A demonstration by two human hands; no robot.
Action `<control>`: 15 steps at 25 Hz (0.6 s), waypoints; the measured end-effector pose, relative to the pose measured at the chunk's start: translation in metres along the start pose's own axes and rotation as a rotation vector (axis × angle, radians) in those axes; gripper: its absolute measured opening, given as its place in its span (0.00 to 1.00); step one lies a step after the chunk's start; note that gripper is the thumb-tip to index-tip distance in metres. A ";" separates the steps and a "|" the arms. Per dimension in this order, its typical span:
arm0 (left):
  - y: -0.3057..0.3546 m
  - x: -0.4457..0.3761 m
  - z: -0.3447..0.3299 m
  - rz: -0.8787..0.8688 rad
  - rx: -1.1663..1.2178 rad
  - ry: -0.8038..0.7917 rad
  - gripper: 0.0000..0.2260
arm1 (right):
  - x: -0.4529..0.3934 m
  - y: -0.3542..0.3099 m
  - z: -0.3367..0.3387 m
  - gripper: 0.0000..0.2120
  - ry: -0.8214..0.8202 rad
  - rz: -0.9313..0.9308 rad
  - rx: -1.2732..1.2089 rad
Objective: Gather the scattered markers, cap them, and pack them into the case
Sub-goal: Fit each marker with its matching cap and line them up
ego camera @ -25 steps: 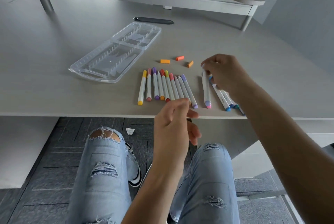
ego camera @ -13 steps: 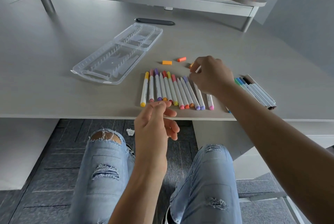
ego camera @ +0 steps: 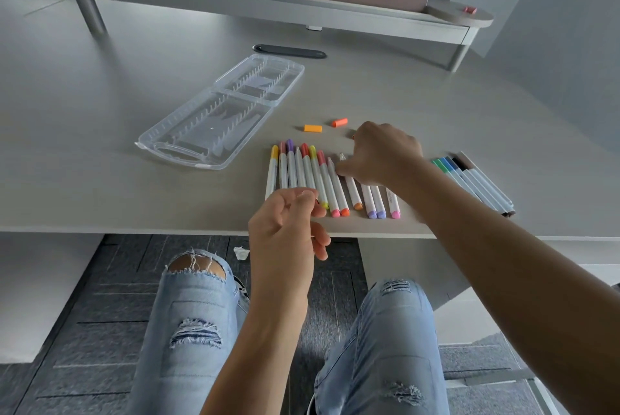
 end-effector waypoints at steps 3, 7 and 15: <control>0.012 -0.006 -0.003 -0.118 -0.157 -0.017 0.03 | 0.002 0.006 0.004 0.21 -0.005 -0.033 -0.131; 0.024 -0.020 -0.020 -0.205 -0.306 -0.025 0.09 | 0.008 0.018 0.016 0.18 -0.014 -0.165 -0.575; 0.018 -0.035 -0.051 0.122 0.013 -0.214 0.07 | -0.019 0.048 0.016 0.14 0.056 -0.177 -0.655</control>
Point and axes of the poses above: each hand's wrist, its own x-axis away from the middle knuckle, its own z-axis out of the back of the hand, y = z × x, the point moved 5 cm from there along -x, towards the middle knuckle, and after that the axes turned 14 degrees about -x, right-handed, at the moved point
